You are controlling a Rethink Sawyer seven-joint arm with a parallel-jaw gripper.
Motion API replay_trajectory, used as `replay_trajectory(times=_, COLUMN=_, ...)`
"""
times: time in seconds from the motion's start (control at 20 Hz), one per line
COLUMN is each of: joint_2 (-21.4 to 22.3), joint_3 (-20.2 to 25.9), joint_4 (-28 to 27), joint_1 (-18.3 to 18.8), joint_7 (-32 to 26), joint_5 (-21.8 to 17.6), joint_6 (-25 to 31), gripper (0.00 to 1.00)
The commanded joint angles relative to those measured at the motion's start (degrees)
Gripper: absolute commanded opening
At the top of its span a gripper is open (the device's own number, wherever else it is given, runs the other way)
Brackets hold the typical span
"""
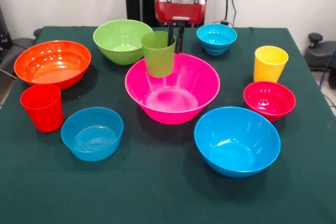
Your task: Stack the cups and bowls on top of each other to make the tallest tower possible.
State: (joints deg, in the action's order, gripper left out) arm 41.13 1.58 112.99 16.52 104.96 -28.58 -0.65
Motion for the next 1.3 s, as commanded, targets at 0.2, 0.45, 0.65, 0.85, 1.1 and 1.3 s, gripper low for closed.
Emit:
replay_trajectory(times=0.2, joint_2=2.3, joint_3=2.2, joint_4=-1.5, joint_1=-2.0, joint_7=2.2, joint_5=-2.0, joint_6=4.0, gripper=0.0)
replay_trajectory(times=0.45, joint_2=4.3, joint_3=3.9, joint_4=-0.6, joint_1=-0.4, joint_7=1.7, joint_5=-0.8, joint_6=6.8, gripper=1.0)
replay_trajectory(times=0.65, joint_2=5.9, joint_3=4.7, joint_4=0.1, joint_1=-0.2, joint_7=1.3, joint_5=-0.4, joint_6=8.1, gripper=1.0)
replay_trajectory(times=0.85, joint_2=6.0, joint_3=5.2, joint_4=0.3, joint_1=-0.3, joint_7=1.6, joint_5=-0.2, joint_6=8.2, gripper=1.0)
replay_trajectory(times=1.1, joint_2=6.4, joint_3=5.1, joint_4=0.5, joint_1=-0.5, joint_7=1.8, joint_5=0.0, joint_6=8.6, gripper=1.0)
replay_trajectory(times=1.3, joint_2=6.5, joint_3=4.8, joint_4=0.3, joint_1=-1.3, joint_7=2.2, joint_5=0.2, joint_6=8.8, gripper=1.0)
